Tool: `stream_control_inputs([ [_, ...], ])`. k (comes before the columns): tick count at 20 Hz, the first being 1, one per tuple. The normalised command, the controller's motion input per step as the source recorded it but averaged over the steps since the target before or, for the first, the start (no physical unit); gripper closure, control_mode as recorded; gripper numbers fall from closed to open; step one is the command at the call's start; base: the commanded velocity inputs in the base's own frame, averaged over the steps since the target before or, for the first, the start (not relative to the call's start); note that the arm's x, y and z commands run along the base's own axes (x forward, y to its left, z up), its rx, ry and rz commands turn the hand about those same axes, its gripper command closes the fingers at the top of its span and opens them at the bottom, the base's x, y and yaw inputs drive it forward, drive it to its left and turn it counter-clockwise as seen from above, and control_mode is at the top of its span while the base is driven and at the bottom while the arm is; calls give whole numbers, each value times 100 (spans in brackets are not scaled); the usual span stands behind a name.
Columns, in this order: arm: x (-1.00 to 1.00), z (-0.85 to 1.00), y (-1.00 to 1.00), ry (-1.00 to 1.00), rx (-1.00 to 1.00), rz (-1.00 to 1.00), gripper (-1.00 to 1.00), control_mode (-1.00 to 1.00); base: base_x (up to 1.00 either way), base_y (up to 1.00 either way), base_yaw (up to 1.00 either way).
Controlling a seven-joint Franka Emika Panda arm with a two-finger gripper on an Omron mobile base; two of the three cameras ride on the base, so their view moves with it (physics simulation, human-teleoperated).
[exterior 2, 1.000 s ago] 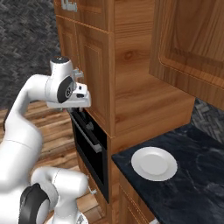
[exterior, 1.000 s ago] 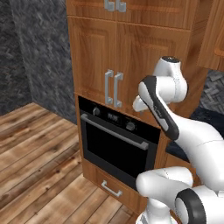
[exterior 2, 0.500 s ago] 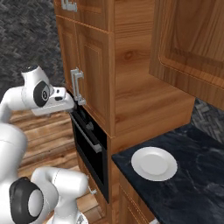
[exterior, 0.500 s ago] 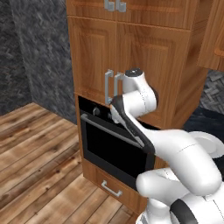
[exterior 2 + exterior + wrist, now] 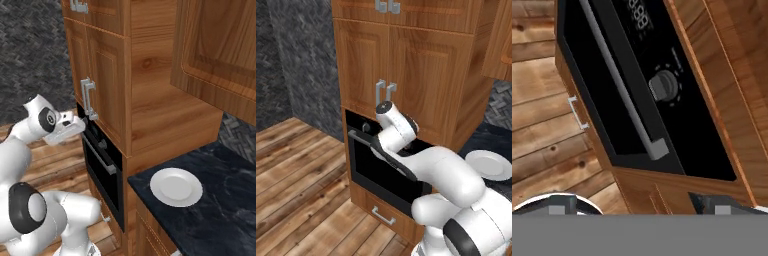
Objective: Take the baked cake out of the oven and place it on the plate for cooling. Then close the oven door.
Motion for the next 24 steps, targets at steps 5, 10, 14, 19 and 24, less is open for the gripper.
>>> stream_control_inputs([
  [5,6,-57,0,0,-23,0,-100,-100,0,0,0],
  [10,3,-55,0,0,-18,0,-100,-100,0,0,0],
  [14,21,-57,-6,0,-14,0,-100,-100,0,0,0],
  [19,46,-50,-7,0,-12,0,-100,-100,0,0,0],
  [24,48,-36,-18,0,-7,0,-100,-100,0,0,0],
])
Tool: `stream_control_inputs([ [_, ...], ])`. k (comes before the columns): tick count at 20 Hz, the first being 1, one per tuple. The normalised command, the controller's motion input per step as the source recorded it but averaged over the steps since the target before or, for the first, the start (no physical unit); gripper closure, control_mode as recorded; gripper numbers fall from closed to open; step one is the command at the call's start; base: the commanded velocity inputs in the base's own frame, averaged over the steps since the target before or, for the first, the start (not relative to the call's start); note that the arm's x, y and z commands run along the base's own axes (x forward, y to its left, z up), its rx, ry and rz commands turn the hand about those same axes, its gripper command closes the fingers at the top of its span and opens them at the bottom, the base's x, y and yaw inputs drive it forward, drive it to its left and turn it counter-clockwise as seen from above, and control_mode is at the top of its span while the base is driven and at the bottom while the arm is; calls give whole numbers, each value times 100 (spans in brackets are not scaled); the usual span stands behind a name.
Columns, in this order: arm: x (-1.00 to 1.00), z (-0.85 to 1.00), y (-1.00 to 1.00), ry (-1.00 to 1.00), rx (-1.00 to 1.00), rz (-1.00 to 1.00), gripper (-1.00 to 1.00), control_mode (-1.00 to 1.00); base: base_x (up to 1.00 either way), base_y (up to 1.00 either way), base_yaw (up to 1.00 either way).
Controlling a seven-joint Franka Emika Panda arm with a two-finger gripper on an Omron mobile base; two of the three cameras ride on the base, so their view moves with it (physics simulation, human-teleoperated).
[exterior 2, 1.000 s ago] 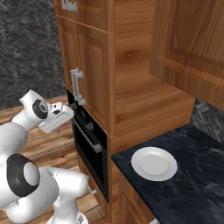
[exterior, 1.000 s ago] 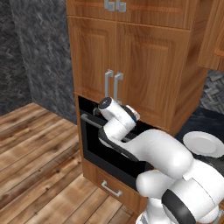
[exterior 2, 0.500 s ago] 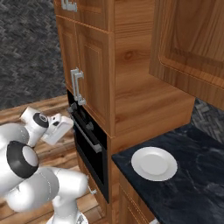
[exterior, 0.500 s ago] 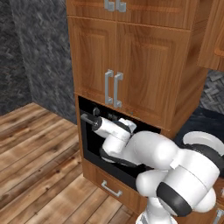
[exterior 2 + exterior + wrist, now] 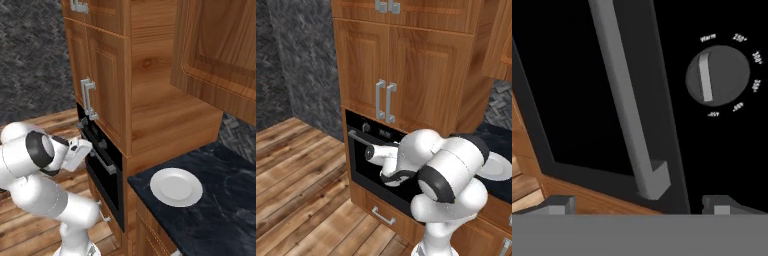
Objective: Take the baked cake out of the oven and place it on the plate for cooling. Then close the oven door.
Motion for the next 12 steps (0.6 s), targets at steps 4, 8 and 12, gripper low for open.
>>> stream_control_inputs([
  [4,35,-27,-26,0,-4,0,-100,-100,0,0,0],
  [8,32,-29,-21,0,-4,0,-100,-100,0,0,0],
  [12,30,-33,-21,0,-4,0,-100,-100,0,0,0],
])
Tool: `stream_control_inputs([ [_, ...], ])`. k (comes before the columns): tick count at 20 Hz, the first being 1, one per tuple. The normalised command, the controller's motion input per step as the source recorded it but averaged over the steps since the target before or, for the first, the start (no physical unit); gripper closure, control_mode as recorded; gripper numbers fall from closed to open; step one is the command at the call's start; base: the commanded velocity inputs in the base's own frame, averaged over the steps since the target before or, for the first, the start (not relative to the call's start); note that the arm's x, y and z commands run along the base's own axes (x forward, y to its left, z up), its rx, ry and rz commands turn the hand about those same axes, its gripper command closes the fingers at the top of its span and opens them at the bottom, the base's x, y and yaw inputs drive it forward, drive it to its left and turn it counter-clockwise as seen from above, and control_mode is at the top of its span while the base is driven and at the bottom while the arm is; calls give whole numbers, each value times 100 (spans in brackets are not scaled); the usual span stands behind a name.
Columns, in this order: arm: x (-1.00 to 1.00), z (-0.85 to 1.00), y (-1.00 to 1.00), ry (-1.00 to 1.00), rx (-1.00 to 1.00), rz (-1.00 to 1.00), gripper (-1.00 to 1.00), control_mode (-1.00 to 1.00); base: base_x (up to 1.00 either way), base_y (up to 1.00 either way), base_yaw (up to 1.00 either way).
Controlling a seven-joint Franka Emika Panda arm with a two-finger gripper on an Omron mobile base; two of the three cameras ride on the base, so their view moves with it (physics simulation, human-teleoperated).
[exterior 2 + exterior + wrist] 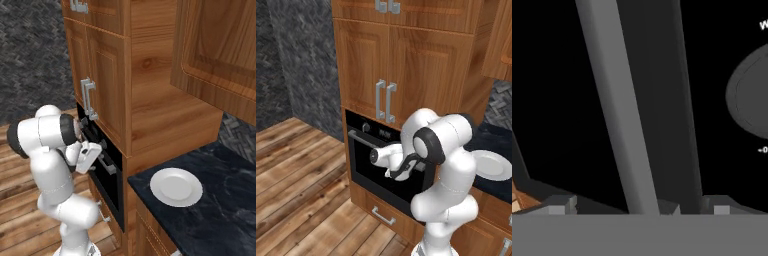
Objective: Take the baked cake out of the oven and place it on the plate for cooling. Then close the oven door.
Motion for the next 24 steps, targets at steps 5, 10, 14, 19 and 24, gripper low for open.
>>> stream_control_inputs([
  [5,31,-33,-20,0,-4,0,-100,-100,0,0,0],
  [10,30,-34,-21,0,-3,0,-100,-100,0,0,0],
  [14,24,-40,-15,0,-2,0,-100,-100,0,0,0],
  [19,18,-41,-3,2,0,0,100,-100,0,0,0],
  [24,5,-40,0,11,0,0,100,-100,0,0,0],
])
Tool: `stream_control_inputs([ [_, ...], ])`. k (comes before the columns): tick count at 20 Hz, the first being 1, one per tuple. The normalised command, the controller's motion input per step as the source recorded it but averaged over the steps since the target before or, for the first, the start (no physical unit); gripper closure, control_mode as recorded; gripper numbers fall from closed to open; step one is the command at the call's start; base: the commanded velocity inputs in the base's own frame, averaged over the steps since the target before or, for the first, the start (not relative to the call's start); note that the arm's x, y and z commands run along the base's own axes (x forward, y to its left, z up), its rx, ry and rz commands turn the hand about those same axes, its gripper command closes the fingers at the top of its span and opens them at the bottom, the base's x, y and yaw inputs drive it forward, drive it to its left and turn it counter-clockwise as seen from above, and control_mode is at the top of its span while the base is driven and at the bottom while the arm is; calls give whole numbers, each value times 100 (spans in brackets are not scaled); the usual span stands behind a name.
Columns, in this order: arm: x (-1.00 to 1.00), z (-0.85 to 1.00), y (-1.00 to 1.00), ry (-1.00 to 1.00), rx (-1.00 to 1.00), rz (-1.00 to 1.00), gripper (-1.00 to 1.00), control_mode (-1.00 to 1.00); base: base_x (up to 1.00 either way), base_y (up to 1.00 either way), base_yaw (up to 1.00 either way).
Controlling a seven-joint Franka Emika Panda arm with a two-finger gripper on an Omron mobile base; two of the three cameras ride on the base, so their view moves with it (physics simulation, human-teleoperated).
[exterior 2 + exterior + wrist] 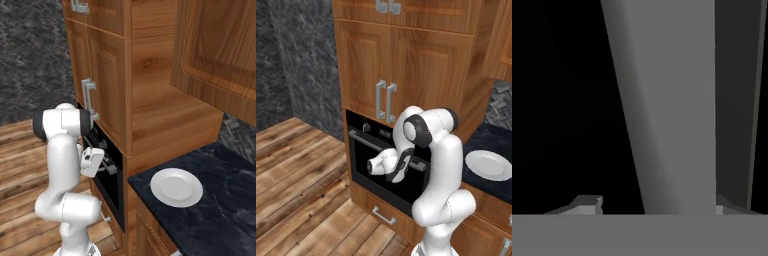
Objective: Take the baked cake out of the oven and place it on the plate for cooling. Then close the oven door.
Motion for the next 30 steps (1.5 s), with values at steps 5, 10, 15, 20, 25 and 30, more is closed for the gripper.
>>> stream_control_inputs([
  [5,0,-51,5,12,3,0,100,-100,0,0,0],
  [10,-23,-59,34,7,3,0,100,-100,0,0,0],
  [15,-60,-52,60,0,2,1,100,-100,0,0,0],
  [20,-85,-59,82,0,0,3,100,-100,0,0,0],
  [25,-84,-70,96,0,0,3,100,-100,0,0,0],
  [30,-65,-83,82,0,0,1,100,-100,0,0,0],
])
